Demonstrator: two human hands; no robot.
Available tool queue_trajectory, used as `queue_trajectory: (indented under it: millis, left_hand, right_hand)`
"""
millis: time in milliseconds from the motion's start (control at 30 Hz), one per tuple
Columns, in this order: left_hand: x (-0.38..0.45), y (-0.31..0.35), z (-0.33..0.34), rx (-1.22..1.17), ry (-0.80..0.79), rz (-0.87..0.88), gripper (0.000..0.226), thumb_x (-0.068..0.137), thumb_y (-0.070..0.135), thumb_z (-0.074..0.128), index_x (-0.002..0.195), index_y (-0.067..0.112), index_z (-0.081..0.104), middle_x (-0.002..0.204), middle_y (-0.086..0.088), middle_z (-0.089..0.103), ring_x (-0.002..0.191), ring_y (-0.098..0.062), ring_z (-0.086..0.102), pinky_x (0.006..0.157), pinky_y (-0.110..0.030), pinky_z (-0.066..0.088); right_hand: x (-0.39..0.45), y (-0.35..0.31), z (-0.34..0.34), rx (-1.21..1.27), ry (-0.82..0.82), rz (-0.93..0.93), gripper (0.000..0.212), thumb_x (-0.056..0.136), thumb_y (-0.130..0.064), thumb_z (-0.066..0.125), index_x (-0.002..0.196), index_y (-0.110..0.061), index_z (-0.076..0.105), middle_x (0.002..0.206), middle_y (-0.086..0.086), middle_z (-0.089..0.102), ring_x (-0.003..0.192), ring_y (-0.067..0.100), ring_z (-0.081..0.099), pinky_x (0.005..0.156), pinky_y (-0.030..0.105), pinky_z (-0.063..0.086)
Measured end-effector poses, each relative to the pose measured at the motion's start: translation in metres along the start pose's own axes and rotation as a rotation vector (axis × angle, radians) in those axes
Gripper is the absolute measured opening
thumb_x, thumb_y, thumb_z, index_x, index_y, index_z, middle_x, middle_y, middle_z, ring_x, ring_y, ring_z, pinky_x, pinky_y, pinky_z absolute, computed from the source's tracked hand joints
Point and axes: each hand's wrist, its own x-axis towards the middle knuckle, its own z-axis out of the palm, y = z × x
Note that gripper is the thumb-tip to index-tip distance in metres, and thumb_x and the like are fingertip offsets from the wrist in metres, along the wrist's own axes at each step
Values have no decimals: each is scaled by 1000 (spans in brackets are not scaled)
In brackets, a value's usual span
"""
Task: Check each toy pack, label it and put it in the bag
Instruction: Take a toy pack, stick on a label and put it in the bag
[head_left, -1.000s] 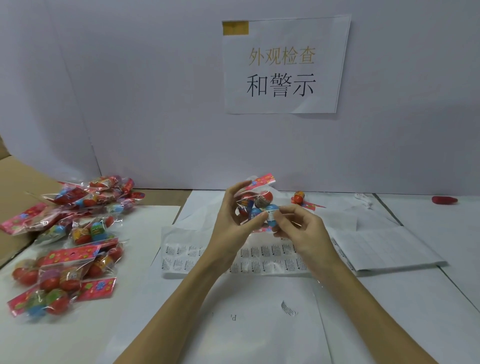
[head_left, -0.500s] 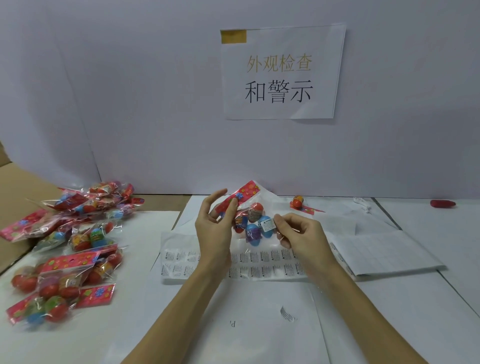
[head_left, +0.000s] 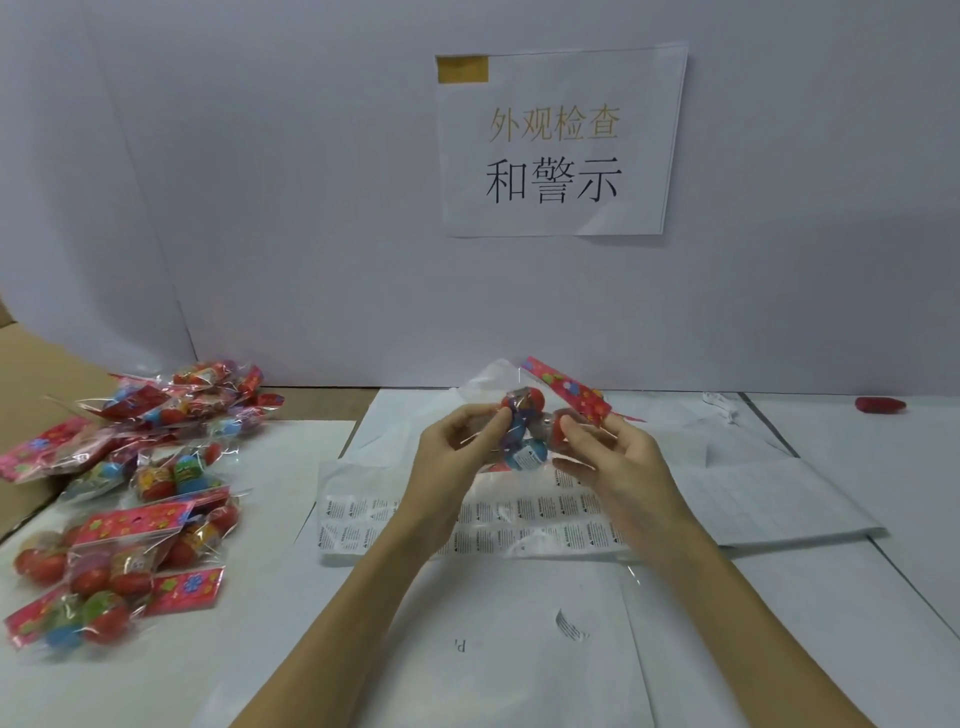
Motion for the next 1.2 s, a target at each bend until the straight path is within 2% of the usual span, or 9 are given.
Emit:
queue_trajectory:
  millis: [133,333,433,600,667,767,900,1067,1200]
  left_hand:
    - [1,3,-3,31,-78,-34,31,85,42,79,104,17,80,103,-11,79,95,-25,76,83,-32,61]
    - [-1,2,1,105,-110,-1,26,91,48,72,99,25,80,100,-5,79,95,-22,76,83,-43,59]
    - [-3,2,5,111,-42,36,22,91,48,69,100,32,81,98,1,80,90,-14,77,74,-26,59]
    - [-3,-2,3,71,209,152,15,86,43,76,97,36,83,97,8,80,87,-12,75,69,-17,56]
    - [-3,-5,1,170,302,248,20,84,39,80,103,32,83,100,11,77,90,-16,73,73,-24,58]
    - [-9,-6,8,308,240,403,27,86,37,82,111,26,81,104,11,75,99,-17,71,84,-32,58]
    - [-12,-8,17,381,79,429,26,100,44,64,110,28,81,111,15,77,114,-11,68,101,-44,52]
    - [-5,-6,8,348,172,325,31,94,34,73,124,43,68,129,11,61,118,-10,64,91,-25,58]
    - [-3,-3,2,73,126,108,36,91,33,75,127,38,71,112,9,77,107,-9,73,77,-27,63]
  right_hand:
    - [1,-6,-4,124,-100,104,43,86,-40,78,122,-19,75,123,8,75,115,23,72,97,40,57]
    - [6,-4,-8,242,35,148,32,69,-26,87,98,-16,81,99,1,77,85,11,72,82,29,54]
    - [8,2,-8,141,102,34,36,72,-28,86,105,-16,77,89,-6,75,79,8,65,79,28,50]
    - [3,10,1,-364,351,-289,39,86,-22,84,116,-18,60,112,-1,72,103,13,69,87,27,57]
    - [1,9,1,-370,213,-330,16,95,-25,74,108,-16,68,103,-1,76,99,17,73,87,33,62]
    - [-4,11,14,-170,-88,-97,35,101,-40,62,122,-13,69,111,5,78,104,24,76,89,36,63]
    - [-1,11,13,-8,-40,3,38,100,-27,67,135,-15,62,120,11,76,108,27,75,94,43,61]
    - [5,7,-1,178,-85,162,34,105,-13,56,139,-5,58,125,18,73,114,35,72,98,46,59]
    - [6,8,4,198,-168,187,33,105,-15,56,138,-6,58,126,18,72,116,36,71,97,45,59]
